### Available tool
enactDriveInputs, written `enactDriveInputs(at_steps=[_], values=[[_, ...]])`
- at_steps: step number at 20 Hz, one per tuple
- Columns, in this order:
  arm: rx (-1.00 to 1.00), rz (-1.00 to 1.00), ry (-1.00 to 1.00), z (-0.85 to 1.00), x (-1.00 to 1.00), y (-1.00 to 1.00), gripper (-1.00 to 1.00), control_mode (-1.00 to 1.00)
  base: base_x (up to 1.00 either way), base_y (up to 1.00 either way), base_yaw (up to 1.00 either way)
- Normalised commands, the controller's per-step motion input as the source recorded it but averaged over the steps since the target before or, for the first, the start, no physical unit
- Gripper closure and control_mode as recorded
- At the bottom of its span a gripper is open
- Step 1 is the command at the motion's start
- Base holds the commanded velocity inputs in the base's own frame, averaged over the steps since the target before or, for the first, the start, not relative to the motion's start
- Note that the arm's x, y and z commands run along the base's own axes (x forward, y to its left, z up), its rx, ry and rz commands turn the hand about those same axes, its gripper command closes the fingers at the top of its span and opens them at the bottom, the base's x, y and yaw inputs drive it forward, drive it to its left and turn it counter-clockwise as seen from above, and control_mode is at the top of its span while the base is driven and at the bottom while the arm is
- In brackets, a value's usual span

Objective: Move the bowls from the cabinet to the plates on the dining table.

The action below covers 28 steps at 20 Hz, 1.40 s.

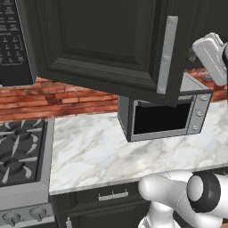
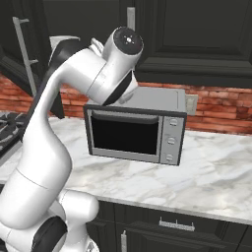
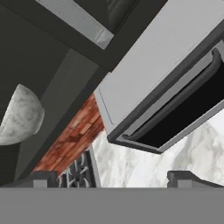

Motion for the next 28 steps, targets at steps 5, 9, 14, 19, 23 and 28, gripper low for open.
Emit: enactDriveInputs(at_steps=[5,9,14,19,23,28], values=[[0.06,0.0,0.0,0.0,0.08,0.17,-1.0,-1.0,0.0,0.0,0.0],[0.04,0.03,0.0,0.0,0.04,0.29,-1.0,-1.0,0.0,0.0,0.0],[0.06,0.2,0.01,0.0,0.07,0.21,-1.0,-1.0,0.0,0.0,0.0],[0.11,0.17,0.0,0.0,0.07,0.02,-1.0,-1.0,0.0,0.0,0.0],[0.11,0.13,0.0,0.0,0.0,0.12,-1.0,-1.0,0.0,0.0,0.0],[0.07,0.12,0.0,0.0,0.0,0.25,-1.0,-1.0,0.0,0.0,0.0]])
